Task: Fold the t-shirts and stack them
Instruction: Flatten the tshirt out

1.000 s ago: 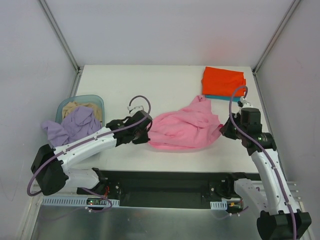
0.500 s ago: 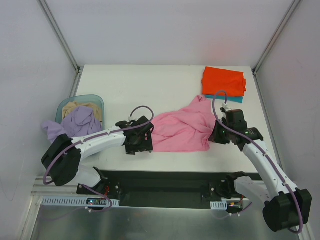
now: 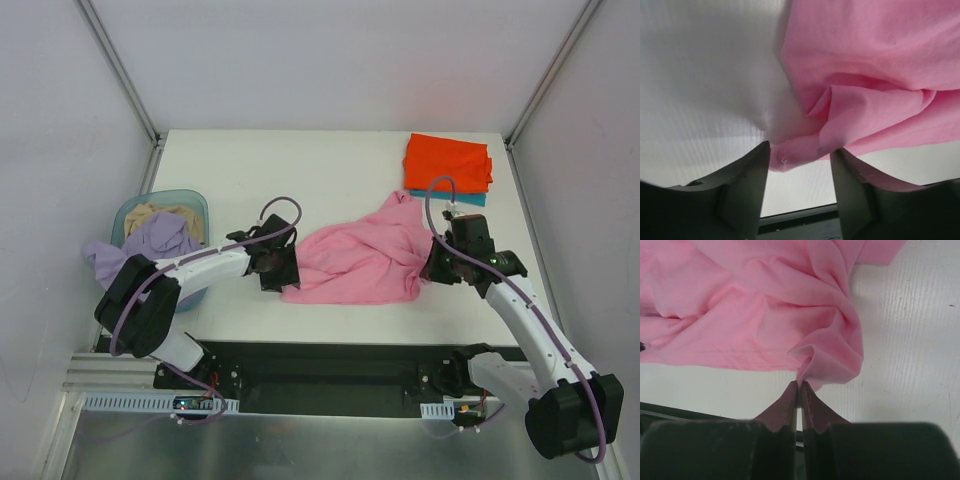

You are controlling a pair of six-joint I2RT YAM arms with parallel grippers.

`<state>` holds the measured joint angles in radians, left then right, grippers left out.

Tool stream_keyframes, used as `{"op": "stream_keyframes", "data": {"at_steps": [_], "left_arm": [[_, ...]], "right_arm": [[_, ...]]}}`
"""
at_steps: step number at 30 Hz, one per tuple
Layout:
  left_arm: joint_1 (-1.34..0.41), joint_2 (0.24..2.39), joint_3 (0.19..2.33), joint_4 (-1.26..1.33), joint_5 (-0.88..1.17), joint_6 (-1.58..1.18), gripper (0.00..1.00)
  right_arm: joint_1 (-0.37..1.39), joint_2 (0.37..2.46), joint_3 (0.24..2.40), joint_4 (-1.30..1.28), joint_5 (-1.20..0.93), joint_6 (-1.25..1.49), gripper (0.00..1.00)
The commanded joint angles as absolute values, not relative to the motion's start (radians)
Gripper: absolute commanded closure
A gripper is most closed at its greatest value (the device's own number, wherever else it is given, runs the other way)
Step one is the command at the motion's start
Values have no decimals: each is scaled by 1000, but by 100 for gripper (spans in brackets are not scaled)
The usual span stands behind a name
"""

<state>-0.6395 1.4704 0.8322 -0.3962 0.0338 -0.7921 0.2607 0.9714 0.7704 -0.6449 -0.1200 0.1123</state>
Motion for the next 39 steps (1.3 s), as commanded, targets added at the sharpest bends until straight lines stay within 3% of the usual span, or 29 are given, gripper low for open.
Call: {"op": "stream_keyframes", "data": {"at_steps": [1,4,5,6,8,17,24,33,39], "left_arm": [[-640,1522,828,-337,144,-716,54],[-640,1522,804,-337,175,-727,58],[-640,1520,790,-337,179,-730,65],[-640,1514,784,-337,187,-744,86],[-640,1485,764,-339,207,-752,100],[-640,1119,793,-339,337,-766,100],[-640,873,1106,-344,282,-605,100],[-638,963,1639,-348,235,-416,100],[-640,1106,1894,-388,-23,-315,100]], "right_arm": [[267,966,822,-667,-68,124,92],[267,963,828,-673,-60,124,92],[267,963,830,-676,-57,126,92],[265,963,831,-680,-57,124,92],[265,962,842,-684,-55,123,92],[267,852,1003,-724,-55,111,92],[267,697,1290,-759,-22,45,91],[267,787,1800,-753,-14,-57,93],[267,940,2002,-723,57,-120,94]]}}
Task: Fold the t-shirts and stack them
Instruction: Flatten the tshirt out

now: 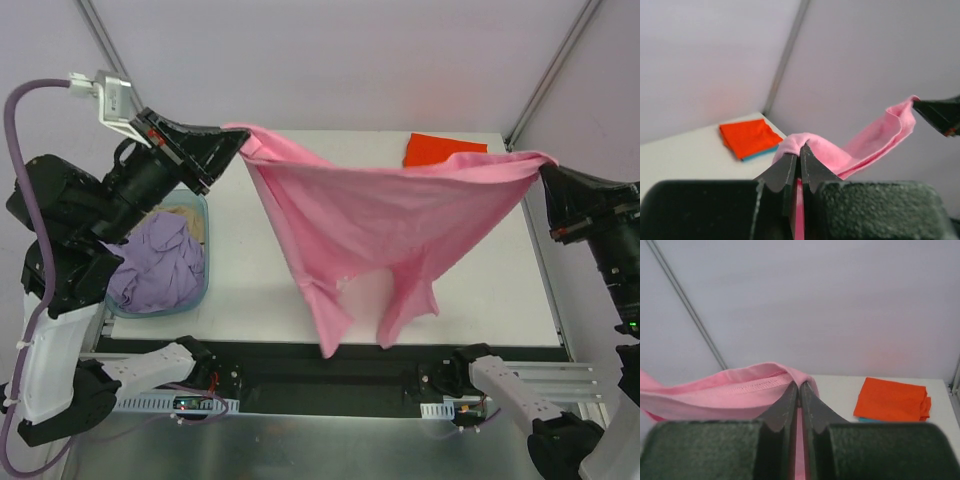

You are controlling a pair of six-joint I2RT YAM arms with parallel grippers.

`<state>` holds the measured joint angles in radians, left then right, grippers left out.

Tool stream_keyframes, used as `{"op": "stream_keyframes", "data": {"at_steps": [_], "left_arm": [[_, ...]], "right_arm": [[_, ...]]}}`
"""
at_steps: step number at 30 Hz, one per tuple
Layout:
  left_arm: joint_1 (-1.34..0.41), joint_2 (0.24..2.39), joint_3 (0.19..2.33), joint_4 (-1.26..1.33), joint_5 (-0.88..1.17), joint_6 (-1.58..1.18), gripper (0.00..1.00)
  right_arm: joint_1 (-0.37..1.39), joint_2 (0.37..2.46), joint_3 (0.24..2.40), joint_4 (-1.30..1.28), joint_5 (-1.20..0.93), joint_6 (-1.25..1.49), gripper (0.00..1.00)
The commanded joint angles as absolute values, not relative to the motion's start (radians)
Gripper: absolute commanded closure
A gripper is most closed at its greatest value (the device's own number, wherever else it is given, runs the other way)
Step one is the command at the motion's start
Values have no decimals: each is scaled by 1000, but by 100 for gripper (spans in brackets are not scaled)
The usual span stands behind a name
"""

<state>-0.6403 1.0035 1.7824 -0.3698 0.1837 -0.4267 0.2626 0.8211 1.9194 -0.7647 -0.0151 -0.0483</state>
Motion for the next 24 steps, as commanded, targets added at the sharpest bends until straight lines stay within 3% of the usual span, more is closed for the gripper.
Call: {"op": "stream_keyframes", "data": {"at_steps": [1,7,11,17,24], "left_arm": [[-640,1129,1945,-394,-62,-286,100],[-586,1319,2054,-422,-252,-224,100],[-441,1472,2170,-448,-163,-264,100],[-275,1701,2514,-465,109,-295,97],[-268,1620,2530,-417,170,-256,93]], "right_arm": [[267,956,2014,-686,72,-133,94],[267,1043,1879,-439,132,-210,94],[264,1246,1945,-405,146,-261,94],[258,1521,2264,-312,109,-330,94],[258,1451,2215,-200,31,-328,94]]}}
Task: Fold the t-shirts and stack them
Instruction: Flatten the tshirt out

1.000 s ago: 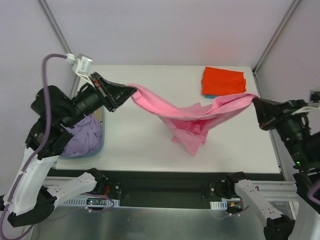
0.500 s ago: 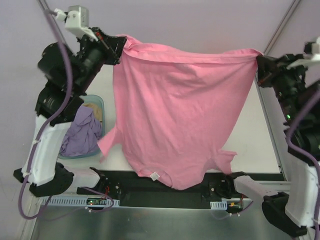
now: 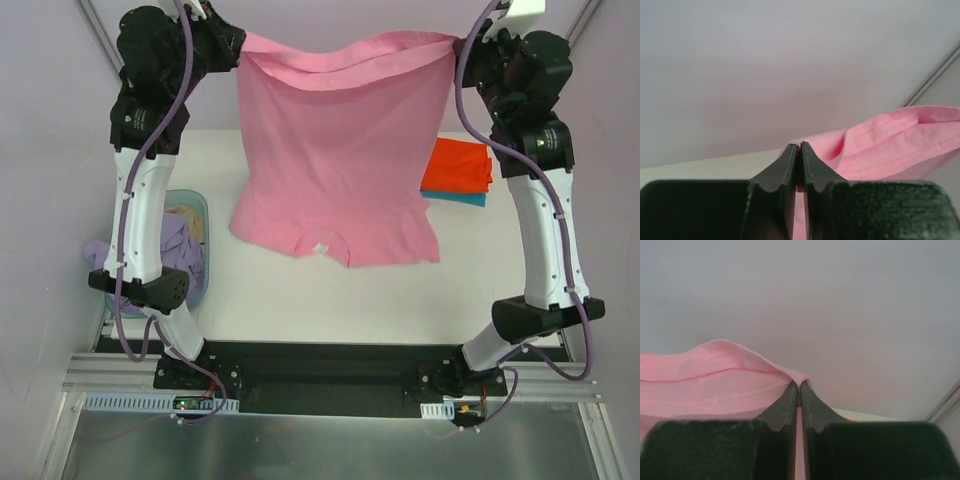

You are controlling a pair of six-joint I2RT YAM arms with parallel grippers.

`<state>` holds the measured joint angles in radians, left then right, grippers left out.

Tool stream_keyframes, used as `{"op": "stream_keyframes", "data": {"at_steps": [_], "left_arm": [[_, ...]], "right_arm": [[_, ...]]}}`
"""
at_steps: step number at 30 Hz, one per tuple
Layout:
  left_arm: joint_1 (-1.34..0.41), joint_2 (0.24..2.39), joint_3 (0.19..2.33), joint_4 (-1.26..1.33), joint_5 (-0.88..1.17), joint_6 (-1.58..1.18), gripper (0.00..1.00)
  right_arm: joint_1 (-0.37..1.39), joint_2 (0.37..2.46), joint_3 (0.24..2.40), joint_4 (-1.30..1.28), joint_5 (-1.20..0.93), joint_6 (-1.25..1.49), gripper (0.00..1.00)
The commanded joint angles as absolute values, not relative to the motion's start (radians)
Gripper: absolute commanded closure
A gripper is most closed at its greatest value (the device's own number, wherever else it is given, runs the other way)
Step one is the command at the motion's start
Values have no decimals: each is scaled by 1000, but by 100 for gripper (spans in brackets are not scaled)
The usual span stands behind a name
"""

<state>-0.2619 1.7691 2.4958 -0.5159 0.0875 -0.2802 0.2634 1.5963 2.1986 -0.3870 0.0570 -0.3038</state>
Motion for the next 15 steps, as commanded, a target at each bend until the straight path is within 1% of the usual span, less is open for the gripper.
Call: {"op": "stream_keyframes", "data": {"at_steps": [1,2,3,4,5,6,7,8,9,11,12,14,15], "left_arm": [[-268,1602,2510,-416,172,-252,93],[-268,1557,2482,-416,179,-250,92],[-268,1531,2398,-416,183,-252,92],[-268,1501,2340,-416,198,-255,89],[-267,1436,2279,-417,221,-252,87],[-268,1399,2132,-417,262,-250,86],[-270,1358,2049,-416,271,-262,86],[-270,1271,1961,-416,282,-271,85],[-270,1226,1772,-414,299,-288,85],[-271,1102,1584,-405,331,-354,85],[-272,1063,1393,-385,340,-389,86],[-290,970,1207,-364,365,-530,90],[-304,947,1040,-351,380,-572,91]], "right_arm": [[258,1422,2163,-168,41,-331,94],[258,1360,2072,-157,52,-340,94],[258,1330,2019,-153,69,-345,94],[259,1266,1969,-153,69,-348,94],[258,1232,1848,-153,69,-360,94],[258,1198,1786,-155,60,-367,94],[258,1133,1726,-159,63,-370,94],[258,1099,1594,-167,67,-370,93],[258,1068,1539,-188,93,-359,93],[258,984,1433,-291,138,-319,92],[258,959,1336,-335,179,-261,91],[256,890,1249,-477,212,-171,88],[258,868,1145,-518,204,-94,88]]}}
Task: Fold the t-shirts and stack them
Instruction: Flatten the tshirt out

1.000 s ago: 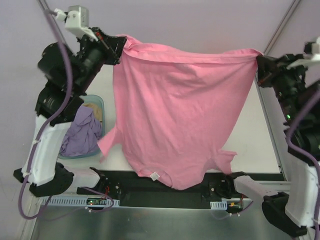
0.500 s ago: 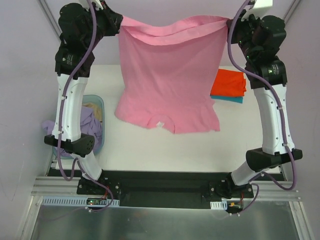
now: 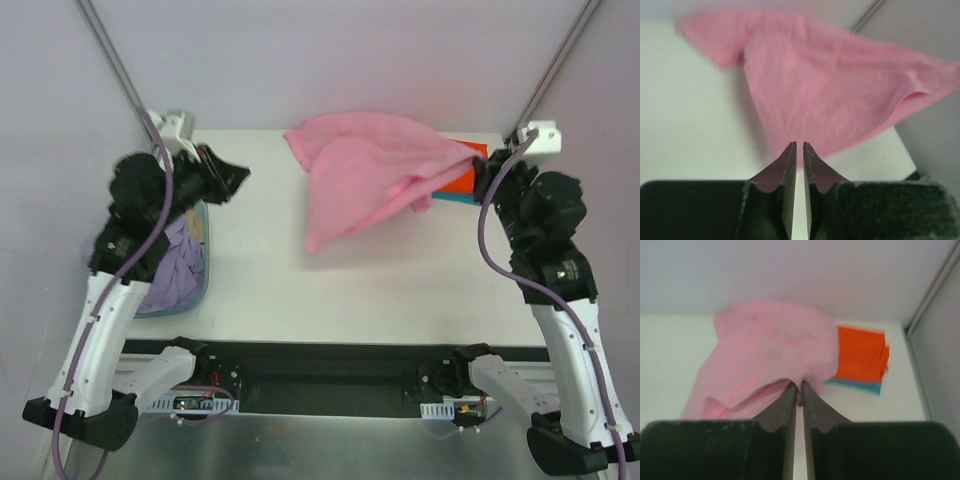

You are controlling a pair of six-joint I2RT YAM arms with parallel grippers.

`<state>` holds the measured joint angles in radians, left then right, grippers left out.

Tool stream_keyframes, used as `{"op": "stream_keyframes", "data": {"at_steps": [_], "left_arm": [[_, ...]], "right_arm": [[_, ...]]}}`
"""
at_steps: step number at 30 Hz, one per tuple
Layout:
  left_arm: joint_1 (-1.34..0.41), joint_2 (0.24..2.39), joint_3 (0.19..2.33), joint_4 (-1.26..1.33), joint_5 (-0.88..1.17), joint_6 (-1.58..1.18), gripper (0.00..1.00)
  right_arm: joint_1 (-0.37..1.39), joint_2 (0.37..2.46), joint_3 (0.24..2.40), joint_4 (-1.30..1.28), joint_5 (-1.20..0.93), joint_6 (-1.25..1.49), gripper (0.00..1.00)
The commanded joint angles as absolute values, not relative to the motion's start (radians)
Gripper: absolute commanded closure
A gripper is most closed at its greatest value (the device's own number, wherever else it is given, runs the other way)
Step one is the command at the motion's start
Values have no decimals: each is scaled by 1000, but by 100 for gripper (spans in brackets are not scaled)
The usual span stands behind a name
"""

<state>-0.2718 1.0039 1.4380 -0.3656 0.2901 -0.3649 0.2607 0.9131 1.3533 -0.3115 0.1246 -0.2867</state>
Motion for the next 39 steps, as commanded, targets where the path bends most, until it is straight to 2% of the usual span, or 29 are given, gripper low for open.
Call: {"op": "stream_keyframes", "data": {"at_steps": [1,3,6,9,10,11,12,13,16,20,23,28,34,39], "left_arm": [[-330,928,967,-325,415,-618,92],[-356,901,809,-330,461,-638,92],[-394,888,666,-333,499,-722,85],[-431,907,641,-331,462,-739,72],[-437,914,652,-330,453,-735,56],[-449,934,688,-331,446,-727,48],[-452,945,708,-331,452,-704,33],[-456,957,730,-331,459,-695,1],[-459,989,802,-331,440,-657,1],[-457,1054,912,-336,362,-624,1],[-437,1115,998,-373,266,-603,1],[-297,1216,1086,-448,186,-624,1],[-180,1226,1086,-480,161,-640,1],[-141,1190,1045,-500,109,-634,1]], "right_arm": [[258,839,1103,-596,198,-42,87],[256,834,1033,-702,163,39,87],[256,879,939,-934,197,142,84],[258,963,923,-1150,383,273,52],[258,979,945,-1166,418,290,26],[258,1004,965,-1175,449,313,19],[258,1017,986,-1183,492,313,14],[258,1026,1009,-1181,500,311,2],[275,1049,1086,-1083,422,236,3],[331,1075,1109,-841,67,91,3],[399,1187,1159,-689,-76,45,3],[557,1552,1392,-555,-141,23,3],[658,2035,1812,-647,-112,14,3],[676,2212,1919,-680,-121,51,3]]}}
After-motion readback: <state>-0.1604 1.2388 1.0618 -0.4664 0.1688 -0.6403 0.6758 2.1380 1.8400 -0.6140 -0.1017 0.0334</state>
